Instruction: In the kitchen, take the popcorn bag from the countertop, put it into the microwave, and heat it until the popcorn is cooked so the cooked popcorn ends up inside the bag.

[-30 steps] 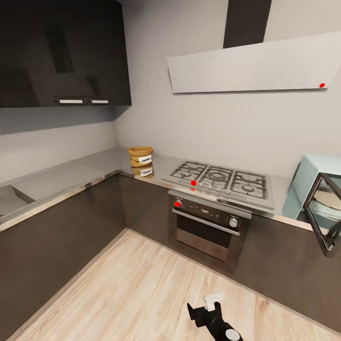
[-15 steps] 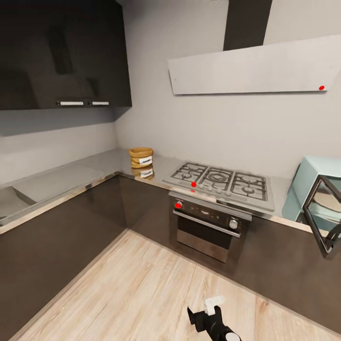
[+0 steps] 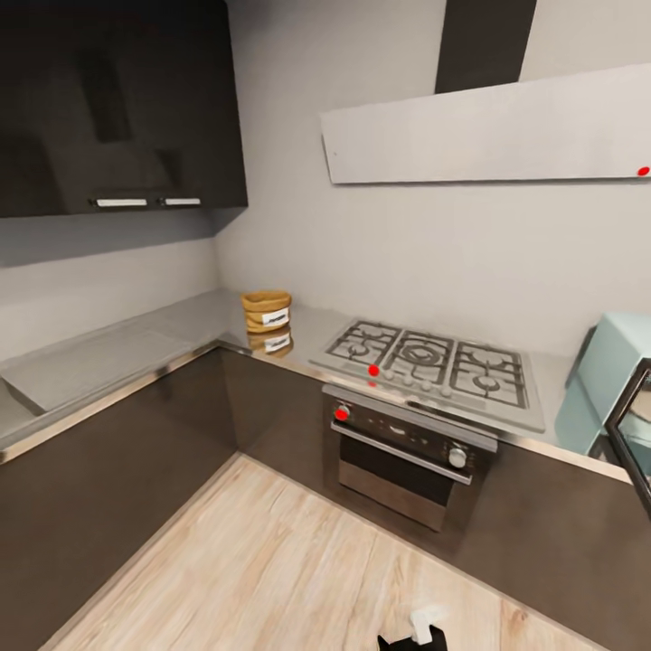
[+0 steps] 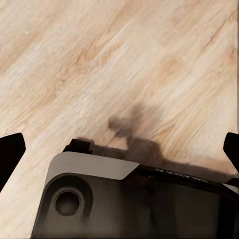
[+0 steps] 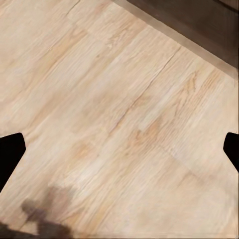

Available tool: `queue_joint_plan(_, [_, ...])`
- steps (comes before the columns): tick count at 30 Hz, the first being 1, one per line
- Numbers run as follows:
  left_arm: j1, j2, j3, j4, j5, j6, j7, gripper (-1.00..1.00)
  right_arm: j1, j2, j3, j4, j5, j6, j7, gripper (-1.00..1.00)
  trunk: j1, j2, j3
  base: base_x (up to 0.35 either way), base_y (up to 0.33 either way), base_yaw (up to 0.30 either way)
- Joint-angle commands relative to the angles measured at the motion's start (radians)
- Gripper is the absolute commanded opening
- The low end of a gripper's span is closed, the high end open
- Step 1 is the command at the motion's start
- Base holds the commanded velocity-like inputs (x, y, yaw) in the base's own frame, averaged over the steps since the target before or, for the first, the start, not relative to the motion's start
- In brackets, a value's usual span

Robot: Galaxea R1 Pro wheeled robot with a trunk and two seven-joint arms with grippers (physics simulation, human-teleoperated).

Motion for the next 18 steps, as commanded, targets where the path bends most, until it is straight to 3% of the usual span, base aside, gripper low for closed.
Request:
queue_joint_plan(1, [0.001,0.001,0.002,0.001,0.001,-0.003,0.001,1.0,-0.001,-0.005,0.001,0.007,-0.001,-0.005,0.002,1.0,-0.003,0.007,0.002,0.344,0.0,0.0])
queue_joint_plan(10, [0.003,0.003,0.0,0.001,0.0,-0.003,0.0,1.0,-0.001,-0.011,0.002,0.021,0.003,-0.007,0.002,1.0,-0.038,0.07,0.03,0.342,0.057,0.0])
queue_joint_plan(18, [0.003,0.001,0.0,0.001,0.0,-0.003,0.0,1.0,-0.001,-0.011,0.003,0.022,0.005,-0.006,0.002,1.0,-0.068,0.126,0.055,0.051,0.013,0.0])
